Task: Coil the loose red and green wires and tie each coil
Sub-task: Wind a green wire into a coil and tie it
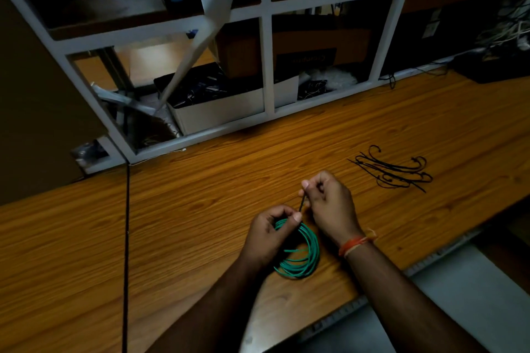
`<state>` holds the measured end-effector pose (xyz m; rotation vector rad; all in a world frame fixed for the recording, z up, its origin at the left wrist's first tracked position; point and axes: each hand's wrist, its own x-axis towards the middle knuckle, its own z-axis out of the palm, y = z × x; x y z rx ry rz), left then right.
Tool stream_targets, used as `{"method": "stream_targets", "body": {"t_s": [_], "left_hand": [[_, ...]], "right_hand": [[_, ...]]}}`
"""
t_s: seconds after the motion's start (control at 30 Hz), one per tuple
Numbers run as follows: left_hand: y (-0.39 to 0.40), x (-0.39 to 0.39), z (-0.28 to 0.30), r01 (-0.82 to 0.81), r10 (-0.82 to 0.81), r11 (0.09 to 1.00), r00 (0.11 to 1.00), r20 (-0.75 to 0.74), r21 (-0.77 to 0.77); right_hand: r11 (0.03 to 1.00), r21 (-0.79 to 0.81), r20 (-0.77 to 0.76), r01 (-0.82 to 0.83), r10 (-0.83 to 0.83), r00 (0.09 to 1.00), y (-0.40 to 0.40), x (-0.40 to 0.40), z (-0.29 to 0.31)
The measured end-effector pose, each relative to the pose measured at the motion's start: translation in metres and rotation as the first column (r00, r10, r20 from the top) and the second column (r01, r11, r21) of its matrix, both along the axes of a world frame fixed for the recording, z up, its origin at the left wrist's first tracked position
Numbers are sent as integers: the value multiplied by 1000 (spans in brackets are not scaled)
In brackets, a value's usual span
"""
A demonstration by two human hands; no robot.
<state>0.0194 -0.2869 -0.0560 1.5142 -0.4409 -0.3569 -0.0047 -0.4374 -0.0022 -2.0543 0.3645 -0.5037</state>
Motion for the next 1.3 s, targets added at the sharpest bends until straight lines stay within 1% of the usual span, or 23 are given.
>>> {"method": "stream_targets", "body": {"t_s": [0.2,0.3,0.4,0.47,0.53,0.57,0.6,0.63,0.67,0.7,0.73,0.77,0.8,0.83,0.87,0.9,1.0,1.07,1.13,1.2,1.3], "left_hand": [[-1,-1,-4,-53,19,984,981,192,173],[0,-4,-3,-76,19,976,963,270,203],[-1,-4,0,-93,30,974,958,287,208],[0,-3,-1,-119,58,970,961,270,214],[1,-2,-4,-156,102,965,963,250,210],[2,-1,-7,-181,131,963,962,239,200],[2,-1,-8,-206,163,960,961,222,188],[1,0,-10,-233,196,956,959,203,179],[1,0,-11,-256,223,951,956,191,173],[1,0,-12,-274,242,946,952,189,171],[1,1,-12,-283,251,944,950,187,170],[0,2,-13,-287,256,943,949,183,168],[0,3,-14,-288,258,943,949,179,168],[0,3,-14,-288,259,943,950,174,167],[0,3,-14,-285,258,945,952,166,162],[0,3,-14,-281,258,947,954,156,155],[0,2,-12,-270,247,951,956,156,149],[0,2,-13,-266,240,950,957,165,162],[1,2,-13,-264,235,949,956,174,173],[1,3,-13,-267,238,949,956,173,169],[1,2,-11,-276,256,952,956,145,135]], "right_hand": [[999,33,99,39,-42,994,4,11,14],[998,39,142,54,-59,988,5,13,12],[994,91,223,60,-79,972,12,8,11],[981,194,244,28,-76,967,15,3,13],[950,310,181,-40,-18,983,13,-1,15],[942,329,115,-62,26,993,8,-2,15],[952,297,32,-72,66,997,1,-5,13],[973,220,-63,-75,91,994,-8,-8,11],[986,144,-162,-80,103,981,-17,-14,8],[988,123,-252,-98,127,960,-23,-20,5],[975,182,-324,-127,182,929,-27,-28,3],[941,301,-366,-152,261,893,-28,-36,-1],[893,421,-385,-160,335,860,-28,-43,-3],[849,504,-378,-161,384,842,-27,-48,-5],[837,521,-364,-170,398,842,-27,-52,-8],[852,492,-345,-181,382,857,-28,-53,-11],[956,210,-281,-206,261,923,-34,-51,-17],[974,115,-237,-196,218,947,-35,-48,-19],[982,77,-212,-173,186,960,-32,-48,-19],[988,81,-202,-135,149,968,-29,-49,-23],[982,171,-194,-76,110,975,-20,-52,-33]]}}
